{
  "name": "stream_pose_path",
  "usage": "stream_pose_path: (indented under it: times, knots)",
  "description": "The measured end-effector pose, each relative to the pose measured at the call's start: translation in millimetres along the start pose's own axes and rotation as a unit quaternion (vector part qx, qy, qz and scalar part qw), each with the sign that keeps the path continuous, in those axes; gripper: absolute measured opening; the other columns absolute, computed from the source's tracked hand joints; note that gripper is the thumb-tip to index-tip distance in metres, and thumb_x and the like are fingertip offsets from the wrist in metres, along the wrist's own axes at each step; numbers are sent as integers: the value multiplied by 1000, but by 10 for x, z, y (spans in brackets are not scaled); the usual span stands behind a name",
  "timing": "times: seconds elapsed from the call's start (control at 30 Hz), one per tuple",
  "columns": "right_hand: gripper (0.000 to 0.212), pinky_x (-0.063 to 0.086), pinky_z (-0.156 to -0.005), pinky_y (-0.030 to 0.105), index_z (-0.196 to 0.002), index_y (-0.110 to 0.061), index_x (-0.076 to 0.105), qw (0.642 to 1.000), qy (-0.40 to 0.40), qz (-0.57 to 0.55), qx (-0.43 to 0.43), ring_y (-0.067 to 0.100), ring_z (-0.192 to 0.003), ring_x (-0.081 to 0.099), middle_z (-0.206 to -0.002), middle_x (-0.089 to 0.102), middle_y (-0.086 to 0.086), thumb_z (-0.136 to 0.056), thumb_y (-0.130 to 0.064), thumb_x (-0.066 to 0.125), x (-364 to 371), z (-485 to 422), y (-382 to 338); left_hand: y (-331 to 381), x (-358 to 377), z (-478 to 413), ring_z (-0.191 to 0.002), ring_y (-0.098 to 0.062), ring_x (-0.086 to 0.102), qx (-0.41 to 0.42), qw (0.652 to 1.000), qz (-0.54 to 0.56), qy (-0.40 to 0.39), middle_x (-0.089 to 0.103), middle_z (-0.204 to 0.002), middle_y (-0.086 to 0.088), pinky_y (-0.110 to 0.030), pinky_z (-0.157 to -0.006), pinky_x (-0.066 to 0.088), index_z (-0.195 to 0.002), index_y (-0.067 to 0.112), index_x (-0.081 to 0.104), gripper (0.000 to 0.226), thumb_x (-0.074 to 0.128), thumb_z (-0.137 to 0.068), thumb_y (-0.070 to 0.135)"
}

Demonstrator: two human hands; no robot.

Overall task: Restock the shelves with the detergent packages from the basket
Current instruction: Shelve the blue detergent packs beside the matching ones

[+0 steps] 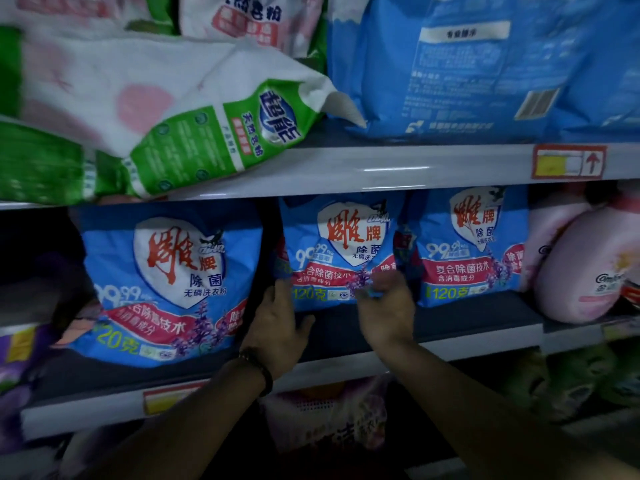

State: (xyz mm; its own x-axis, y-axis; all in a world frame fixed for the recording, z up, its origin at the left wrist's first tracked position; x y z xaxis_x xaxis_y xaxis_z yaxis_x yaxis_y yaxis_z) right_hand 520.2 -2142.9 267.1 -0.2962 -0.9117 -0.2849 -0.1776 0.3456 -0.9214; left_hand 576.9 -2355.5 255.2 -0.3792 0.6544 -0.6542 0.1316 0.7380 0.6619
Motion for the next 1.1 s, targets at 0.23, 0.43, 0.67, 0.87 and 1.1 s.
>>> stream_pose_path:
  times: [0.23,0.43,0.67,0.87,1.1]
  knots:
    - [19,47,-62,14,-115,-16,68,980,-196,-3,26,3,-72,62,-84,65,-8,-97,-12,71,550,632,-177,276,-1044,543,-105,-29,56,117,973,-166,108,57,-114,0,-47,-90,51,-117,22,61,35,75,-85,24]
    - [47,55,-106,49,-136,-23,60,947,-270,-110,133,22,-112,69,-117,67,2,-94,-31,79,1056,1077,-415,-263,-2079,868,-124,-47,43,-82,930,-174,314,44,-136,-23,-57,-100,36,-133,5,45,101,100,-57,42]
    - [48,56,-92,32,-134,-30,54,915,-347,-168,117,13,-115,65,-120,63,-15,-94,-26,79,1517,1335,-806,-1063,-2425,1025,-129,-37,54,-180,923,32,338,54,-141,-20,-57,-104,48,-133,1,50,118,105,-41,51]
    - [50,57,-96,34,-139,-26,57,924,-347,-133,86,8,-109,67,-128,69,-7,-94,-26,79,1662,1262,-915,-1394,-2097,963,-121,-14,69,-136,956,244,93,69,-135,10,-42,-97,61,-144,31,52,94,99,-63,26]
    - [60,54,-105,37,-144,-24,56,919,-368,-116,84,11,-120,65,-135,68,-7,-92,-10,80,1695,1202,-731,-1432,-2146,931,-106,-12,76,-140,956,242,88,79,-118,8,-25,-81,63,-130,24,68,58,91,-76,15]
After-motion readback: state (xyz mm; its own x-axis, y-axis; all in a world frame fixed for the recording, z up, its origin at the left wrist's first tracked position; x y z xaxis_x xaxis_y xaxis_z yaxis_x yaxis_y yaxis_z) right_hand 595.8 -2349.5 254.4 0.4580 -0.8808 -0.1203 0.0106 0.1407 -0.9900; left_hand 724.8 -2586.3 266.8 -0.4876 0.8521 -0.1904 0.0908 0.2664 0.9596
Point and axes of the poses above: each hand's wrist, its own z-axis away from the middle knuckle, its own x-axis out of the palm, y = z × x, the point moved 8 cm from there along -z, towards the middle knuckle
